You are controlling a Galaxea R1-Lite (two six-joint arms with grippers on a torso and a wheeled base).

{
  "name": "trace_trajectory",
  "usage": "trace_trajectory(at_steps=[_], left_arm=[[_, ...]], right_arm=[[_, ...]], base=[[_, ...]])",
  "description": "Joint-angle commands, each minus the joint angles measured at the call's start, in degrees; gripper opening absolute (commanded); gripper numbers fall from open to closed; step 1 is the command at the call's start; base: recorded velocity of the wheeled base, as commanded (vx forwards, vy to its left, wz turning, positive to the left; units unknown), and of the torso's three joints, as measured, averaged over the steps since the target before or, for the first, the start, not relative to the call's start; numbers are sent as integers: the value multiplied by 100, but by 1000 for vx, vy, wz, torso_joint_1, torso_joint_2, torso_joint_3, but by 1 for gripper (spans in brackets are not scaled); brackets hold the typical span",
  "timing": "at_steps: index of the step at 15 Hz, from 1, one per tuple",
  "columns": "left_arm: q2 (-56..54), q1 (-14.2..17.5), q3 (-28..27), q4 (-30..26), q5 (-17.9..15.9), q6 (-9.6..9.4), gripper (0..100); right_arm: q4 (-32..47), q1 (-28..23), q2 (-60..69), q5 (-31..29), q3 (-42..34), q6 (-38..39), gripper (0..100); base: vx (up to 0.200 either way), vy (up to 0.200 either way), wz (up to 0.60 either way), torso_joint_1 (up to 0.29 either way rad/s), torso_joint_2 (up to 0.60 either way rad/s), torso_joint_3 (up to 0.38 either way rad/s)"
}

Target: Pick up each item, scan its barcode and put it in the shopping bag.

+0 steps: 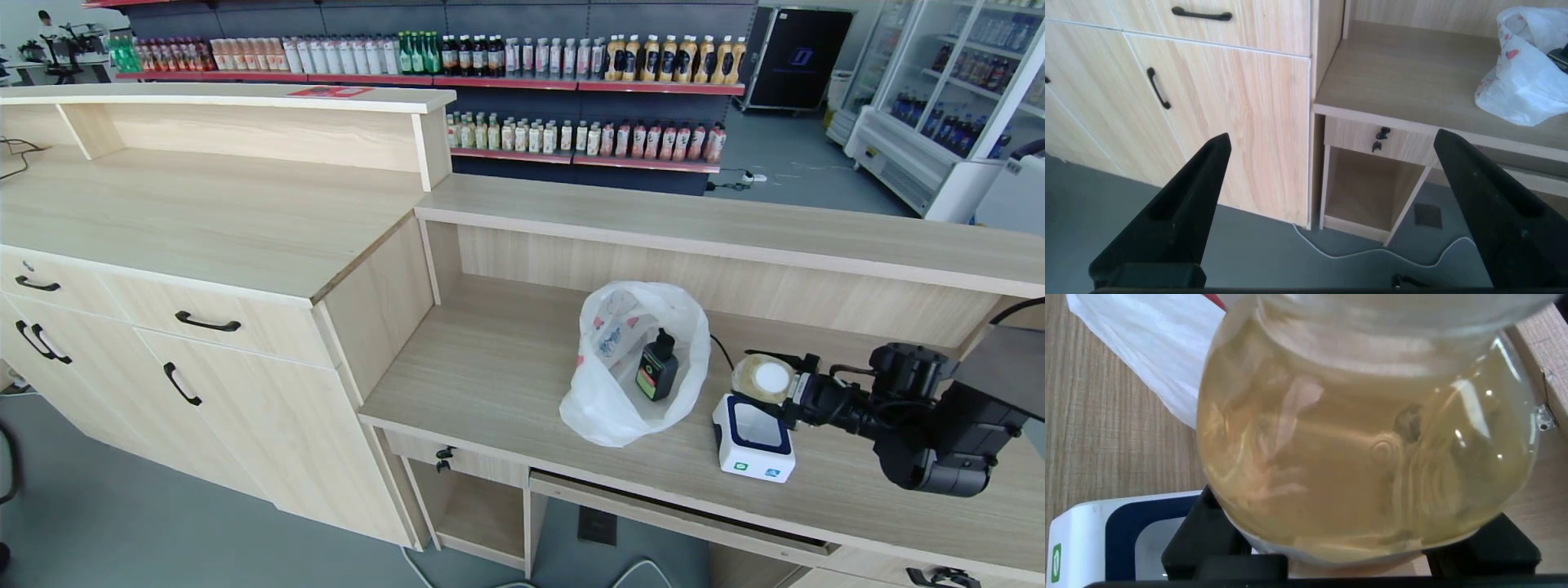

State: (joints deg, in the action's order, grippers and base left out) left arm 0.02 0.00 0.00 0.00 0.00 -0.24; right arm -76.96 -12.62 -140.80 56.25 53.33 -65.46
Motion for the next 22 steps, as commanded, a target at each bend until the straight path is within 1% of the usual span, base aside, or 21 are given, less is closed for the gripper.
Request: trace_trajectory(at_steps=[1,3,6,9,10,11,12,13,14,15,16,17,19,22], left_arm=[[-2,0,0,0,0,-2,100],[-2,0,0,0,0,-2,100],[-2,0,0,0,0,-2,100],[-2,0,0,0,0,-2,100],[-2,0,0,0,0,-2,100],[-2,0,0,0,0,-2,100],[-2,0,0,0,0,-2,100],[-2,0,0,0,0,-2,100],[-2,0,0,0,0,-2,100],[-2,0,0,0,0,-2,100],[-2,0,0,0,0,-2,100],[-2,0,0,0,0,-2,100],[-2,0,0,0,0,-2,100],[-2,0,0,0,0,-2,100]], right_arm=[[-3,-4,0,0,-7,7,0],[14,-4,9,0,2,42,0],[252,-74,290,-17,54,420,0],[761,-593,1477,-290,19,2354,0],[1139,-716,2127,-931,-51,3479,0],[1482,-777,2619,-1573,-192,4208,0],[1755,-821,3006,-2197,-376,4736,0],[1825,-865,3208,-2531,-552,4920,0],[1807,-988,3612,-3217,-1159,4973,0],[1631,-1094,3938,-3744,-1774,4938,0],[1306,-1208,4131,-4139,-2310,4824,0],[1254,-1287,4245,-4385,-2442,4806,0],[1210,-1349,4289,-4588,-2407,4771,0],[1078,-1428,4263,-4728,-2424,4182,0]], base=[[0,0,0,0,0,0],[0,0,0,0,0,0],[0,0,0,0,0,0],[0,0,0,0,0,0],[0,0,0,0,0,0],[0,0,0,0,0,0],[0,0,0,0,0,0],[0,0,0,0,0,0],[0,0,0,0,0,0],[0,0,0,0,0,0],[0,0,0,0,0,0],[0,0,0,0,0,0],[0,0,0,0,0,0],[0,0,0,0,0,0]])
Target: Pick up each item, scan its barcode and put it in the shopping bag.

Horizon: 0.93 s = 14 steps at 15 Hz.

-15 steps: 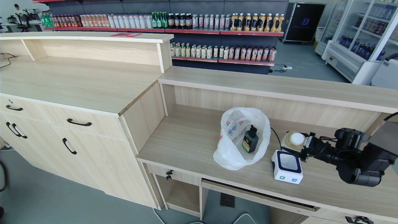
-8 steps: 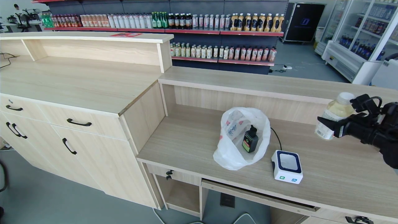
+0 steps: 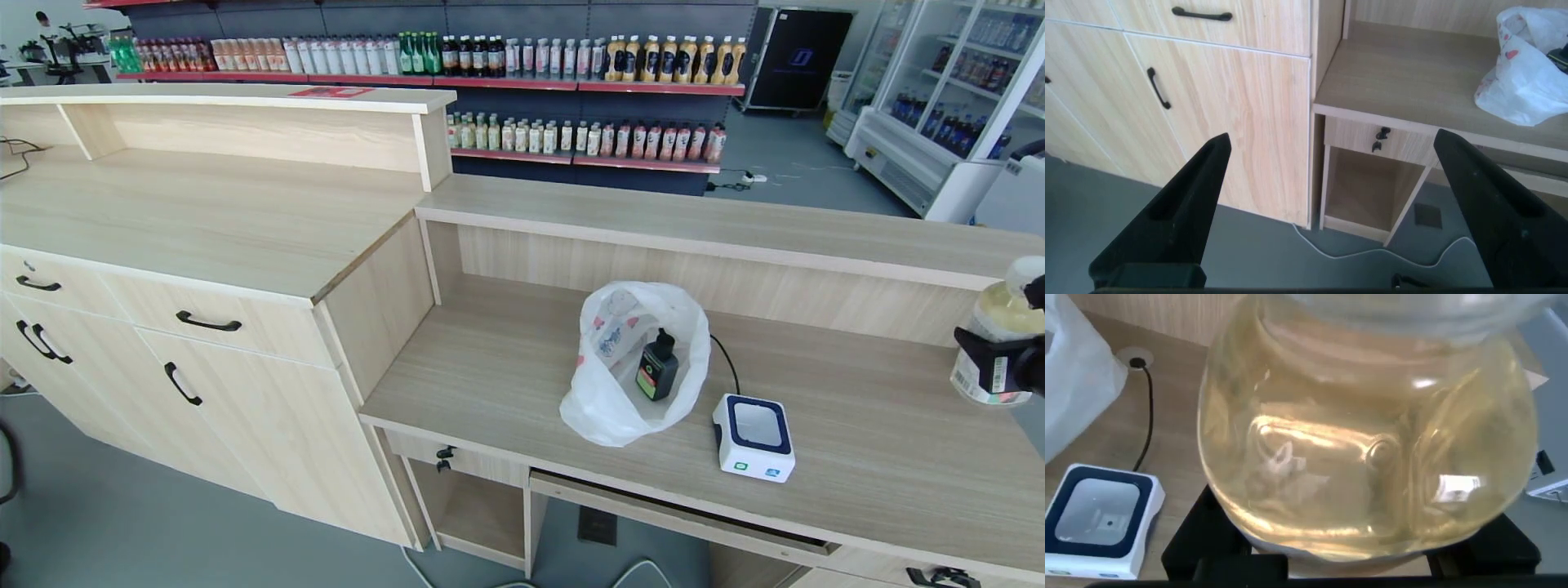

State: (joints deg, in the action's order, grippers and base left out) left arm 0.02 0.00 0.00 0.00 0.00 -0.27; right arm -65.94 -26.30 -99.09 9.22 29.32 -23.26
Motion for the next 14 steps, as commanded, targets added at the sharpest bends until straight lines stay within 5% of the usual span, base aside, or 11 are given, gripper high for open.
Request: trace_trajectory(at_steps=[1,5,11,14], left_arm=[[-2,0,0,0,0,0,100],[-2,0,0,0,0,0,100],[-2,0,0,0,0,0,100],[-2,0,0,0,0,0,100]], right_arm=[[-51,-69,74,-25,-23,-188,0],[-235,10,-6,476,-14,-205,0],[-789,1004,-480,625,83,-548,0],[-903,1109,-876,2225,118,-205,0]], base=[[0,0,0,0,0,0],[0,0,300,-1,1,2],[0,0,600,4,4,3],[0,0,200,2,2,2]])
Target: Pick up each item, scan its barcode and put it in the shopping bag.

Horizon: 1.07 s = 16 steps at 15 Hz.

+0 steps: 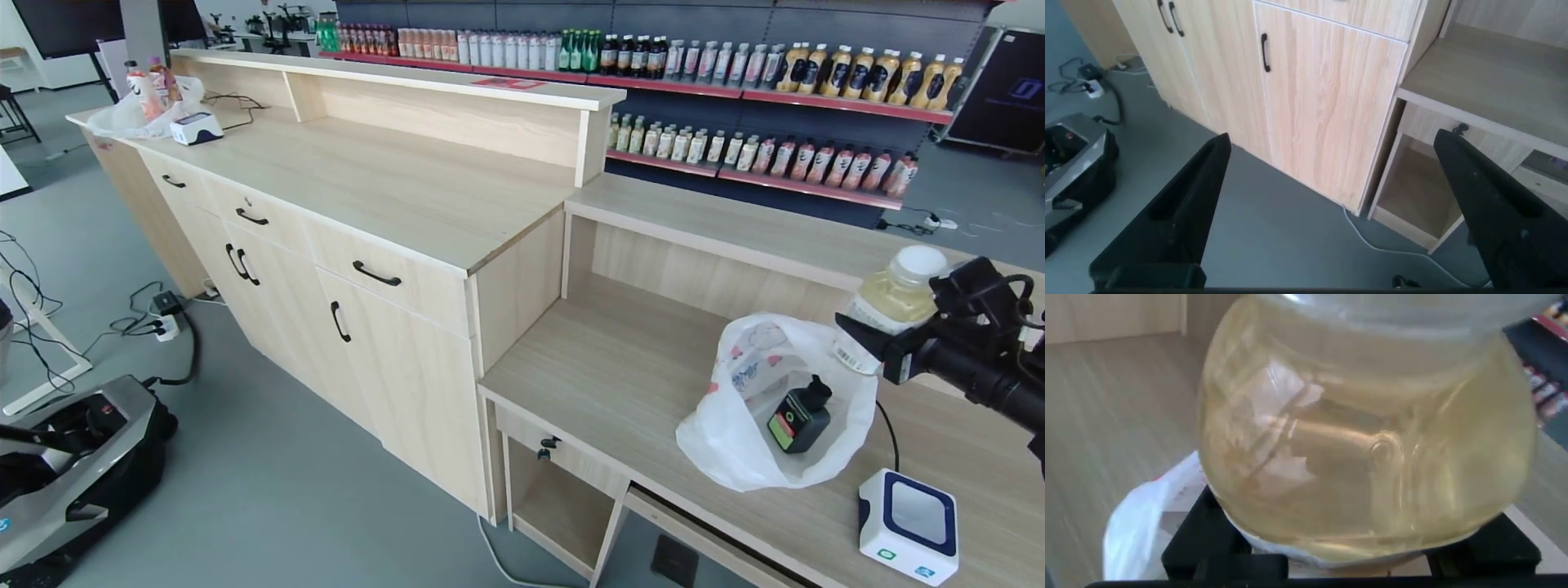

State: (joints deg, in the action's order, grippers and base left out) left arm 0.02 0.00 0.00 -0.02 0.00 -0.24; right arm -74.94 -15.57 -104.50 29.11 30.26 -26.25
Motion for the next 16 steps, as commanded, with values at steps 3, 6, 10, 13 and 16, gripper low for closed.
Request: trace_trajectory(at_steps=[3,6,10,13,16], left_arm=[[-2,0,0,2,0,-2,100],[-2,0,0,2,0,-2,100],[-2,0,0,2,0,-2,100],[-2,0,0,2,0,-2,100],[-2,0,0,2,0,-2,100]], right_arm=[[-118,89,-976,728,-2,67,0],[-276,168,-1547,798,59,102,0],[-241,186,-2163,798,200,550,0],[-241,230,-2497,807,358,550,0],[-250,230,-2857,815,648,559,0]], base=[[0,0,0,0,0,0],[0,0,0,0,0,0],[0,0,0,0,0,0],[0,0,0,0,0,0],[0,0,0,0,0,0]])
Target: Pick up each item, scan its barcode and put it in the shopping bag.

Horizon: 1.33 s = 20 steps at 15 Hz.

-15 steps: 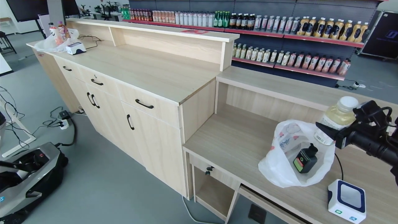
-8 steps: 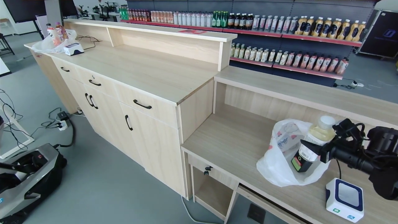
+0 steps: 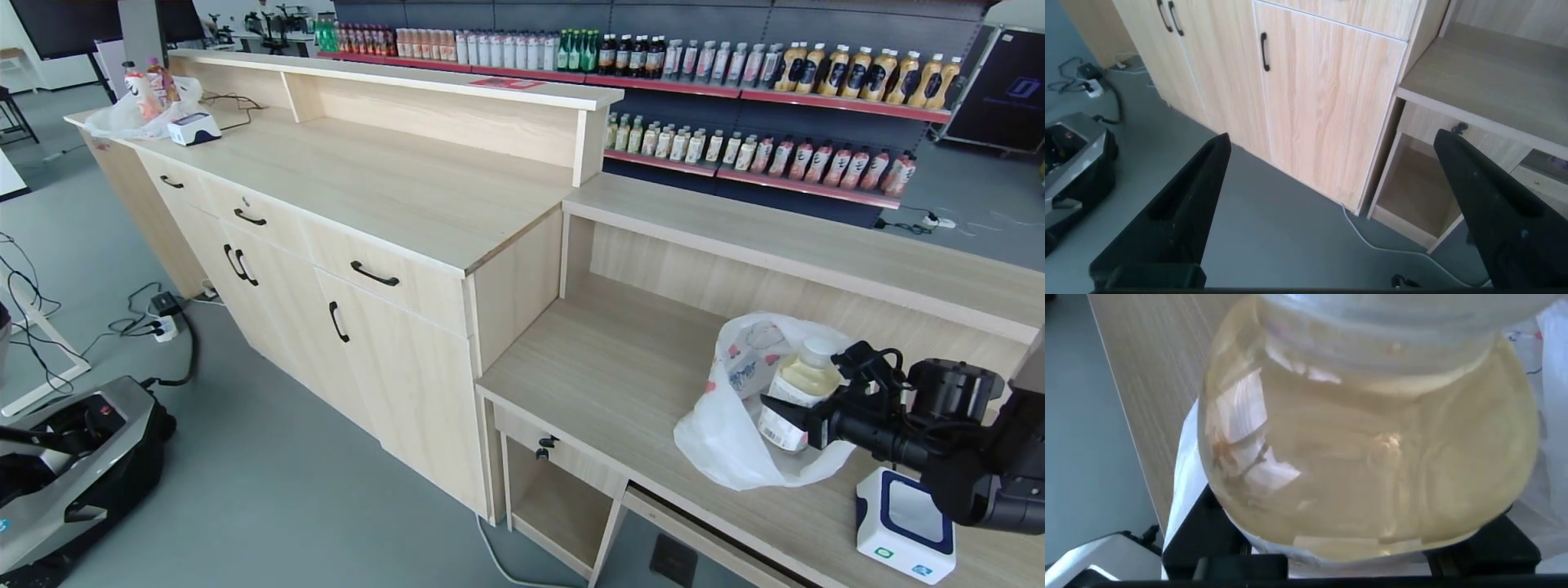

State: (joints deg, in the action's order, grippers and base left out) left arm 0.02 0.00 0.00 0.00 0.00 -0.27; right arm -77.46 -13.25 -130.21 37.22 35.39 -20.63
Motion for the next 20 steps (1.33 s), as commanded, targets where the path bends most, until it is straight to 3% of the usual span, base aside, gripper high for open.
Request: trace_trajectory(at_steps=[1,4,20], left_arm=[[-2,0,0,0,0,0,100],[-2,0,0,0,0,0,100],[-2,0,0,0,0,0,100]], right_arm=[[3,7,-356,5,205,-3,0],[12,68,-655,5,530,-3,0],[-50,191,-963,5,662,-56,0]], base=[[0,0,0,0,0,0],[0,0,0,0,0,0],[0,0,0,0,0,0]])
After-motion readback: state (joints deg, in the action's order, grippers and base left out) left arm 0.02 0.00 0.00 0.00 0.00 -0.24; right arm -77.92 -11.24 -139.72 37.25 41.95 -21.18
